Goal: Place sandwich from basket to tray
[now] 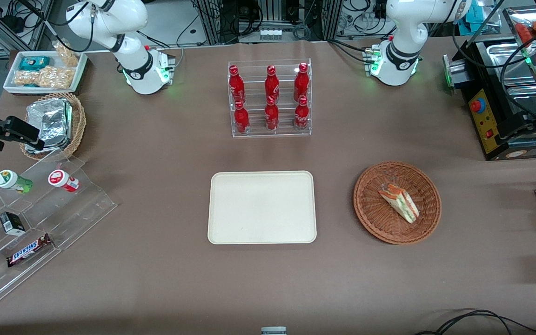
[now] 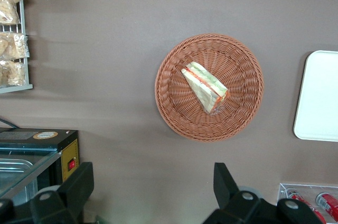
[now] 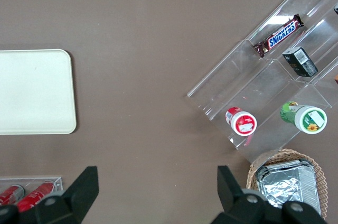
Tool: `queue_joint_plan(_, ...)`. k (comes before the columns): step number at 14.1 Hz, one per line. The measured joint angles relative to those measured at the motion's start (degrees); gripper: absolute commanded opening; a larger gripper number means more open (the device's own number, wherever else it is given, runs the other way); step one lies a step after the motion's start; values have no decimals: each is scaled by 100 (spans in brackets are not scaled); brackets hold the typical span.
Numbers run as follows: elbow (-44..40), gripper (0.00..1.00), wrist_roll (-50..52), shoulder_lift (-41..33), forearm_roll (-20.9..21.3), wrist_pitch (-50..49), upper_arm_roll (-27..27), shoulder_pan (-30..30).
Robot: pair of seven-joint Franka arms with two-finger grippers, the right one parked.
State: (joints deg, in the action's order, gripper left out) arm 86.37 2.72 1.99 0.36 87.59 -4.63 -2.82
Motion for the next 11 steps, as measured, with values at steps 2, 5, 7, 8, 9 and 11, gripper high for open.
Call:
queue_joint_plan(2,2,100,0,7,-20,4,1,-1)
queue_joint_plan(5,7,100,0,7,-138,3,6,-3)
queue_joint_plan(7,18,100,0,8,-153,3,7,-3)
queue_joint_plan(8,20,100,0,8,-157,3,7,-4)
queue_joint_plan(9,23,100,0,8,-160,-1,8,-4)
queue_joint_plan(11,53,100,-1,14,-161,-57,13,-7)
